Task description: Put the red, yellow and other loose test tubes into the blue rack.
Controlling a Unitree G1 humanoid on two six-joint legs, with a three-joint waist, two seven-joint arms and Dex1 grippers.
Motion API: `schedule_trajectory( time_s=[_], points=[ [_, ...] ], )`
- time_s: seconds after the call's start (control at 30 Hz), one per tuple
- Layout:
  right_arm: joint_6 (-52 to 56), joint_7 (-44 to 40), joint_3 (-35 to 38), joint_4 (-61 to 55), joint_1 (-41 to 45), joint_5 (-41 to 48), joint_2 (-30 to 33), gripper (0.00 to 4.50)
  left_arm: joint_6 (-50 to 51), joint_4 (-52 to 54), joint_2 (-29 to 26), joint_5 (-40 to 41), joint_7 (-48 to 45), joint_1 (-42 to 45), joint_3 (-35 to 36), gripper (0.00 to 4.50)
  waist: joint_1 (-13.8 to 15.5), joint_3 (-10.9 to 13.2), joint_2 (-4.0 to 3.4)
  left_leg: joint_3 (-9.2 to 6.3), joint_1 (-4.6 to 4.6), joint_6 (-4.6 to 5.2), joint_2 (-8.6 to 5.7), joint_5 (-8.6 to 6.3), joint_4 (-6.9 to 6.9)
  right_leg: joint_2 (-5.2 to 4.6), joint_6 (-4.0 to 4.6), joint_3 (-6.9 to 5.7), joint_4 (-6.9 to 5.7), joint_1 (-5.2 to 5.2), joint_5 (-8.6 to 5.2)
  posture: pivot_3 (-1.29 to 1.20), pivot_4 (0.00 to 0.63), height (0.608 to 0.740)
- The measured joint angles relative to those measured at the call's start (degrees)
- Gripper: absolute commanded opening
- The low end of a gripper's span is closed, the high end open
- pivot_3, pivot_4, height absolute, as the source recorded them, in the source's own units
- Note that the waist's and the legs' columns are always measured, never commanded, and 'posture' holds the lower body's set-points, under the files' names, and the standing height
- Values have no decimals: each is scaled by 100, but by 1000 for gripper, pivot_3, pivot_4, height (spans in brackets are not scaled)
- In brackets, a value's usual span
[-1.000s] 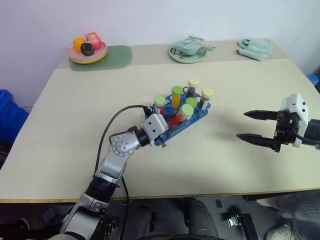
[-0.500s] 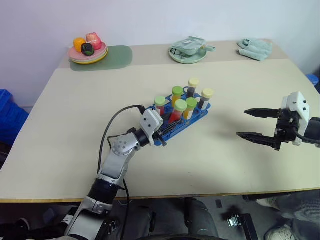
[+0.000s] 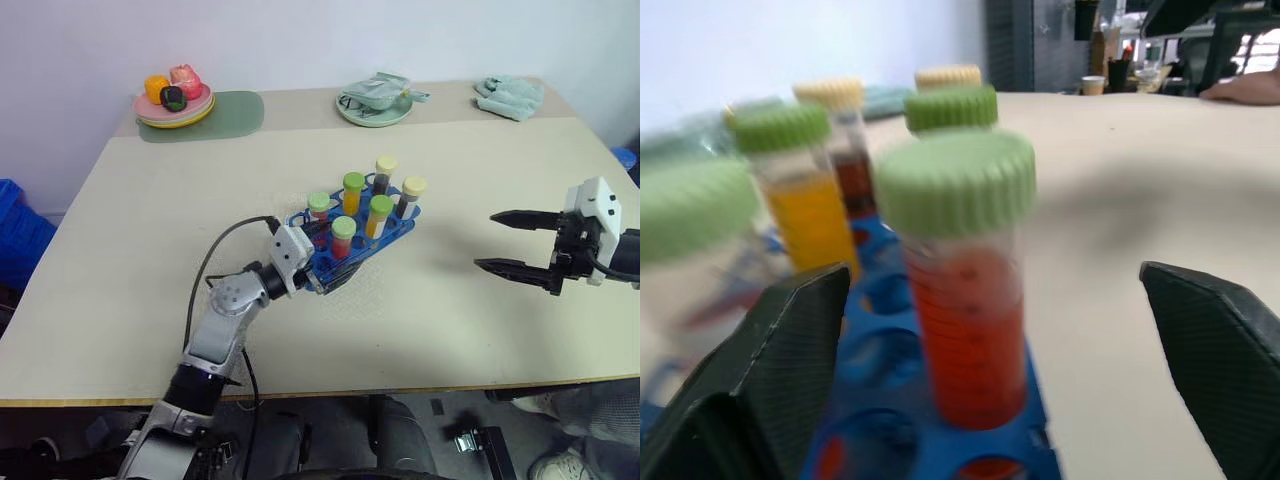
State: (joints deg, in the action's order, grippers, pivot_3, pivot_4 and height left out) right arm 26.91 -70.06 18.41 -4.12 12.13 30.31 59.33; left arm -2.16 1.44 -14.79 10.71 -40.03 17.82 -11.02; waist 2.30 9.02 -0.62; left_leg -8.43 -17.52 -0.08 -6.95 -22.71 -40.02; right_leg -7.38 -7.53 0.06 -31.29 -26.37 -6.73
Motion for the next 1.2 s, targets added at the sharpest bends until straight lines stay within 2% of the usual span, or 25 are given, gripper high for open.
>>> schedule_trajectory(
  time_s=[0.23, 0.43, 0.53, 0.77, 0.9, 1.2],
  points=[
    [-36, -152, -45, 113, 22, -4, 0, 4500, 777, 970, -803, 640, -365, -257, 475, 4457, -2, 0, 0, 0, -1, 1, 1, -1, 0, 2, 0, 0, -1, -1, 0, 0, 150, 740],
    [-212, -287, -223, 116, 31, -18, -30, 4500, 1848, 1663, -1889, 1839, -920, -292, 1396, 4457, -17, 2, -1, 2, 0, 1, 6, -1, 4, 6, 1, 1, -2, -6, -1, 0, 150, 740],
    [-385, -324, -220, 249, 32, -22, -96, 4500, 2205, 1664, -2496, 2306, -1395, -405, 1853, 4457, -23, 4, 0, 4, 0, 2, 8, -2, 5, 9, 1, 1, -2, -7, -1, 0, 150, 740],
    [-950, -456, -133, 621, -131, -94, -196, 4500, 2389, 1280, -3496, 2740, -2470, -495, 2596, 4457, -25, 7, -3, 6, 0, 3, 10, -3, 8, 12, 2, 1, -2, -7, -1, 0, 150, 740],
    [-1198, -557, -98, 851, -171, -152, -192, 4500, 2017, 829, -3605, 2631, -2884, -526, 2734, 4457, -32, 7, -4, 9, 2, 3, 17, -3, 10, 16, 3, 1, 0, -6, -2, 0, 150, 740],
    [-1380, -517, -126, 1087, -46, -271, -202, 4500, 1599, 265, -3427, 2326, -2939, -229, 2696, 4457, -34, 7, -4, 10, 1, 2, 20, -4, 11, 17, 3, 1, 0, -9, -1, 0, 150, 740]
  ],
)
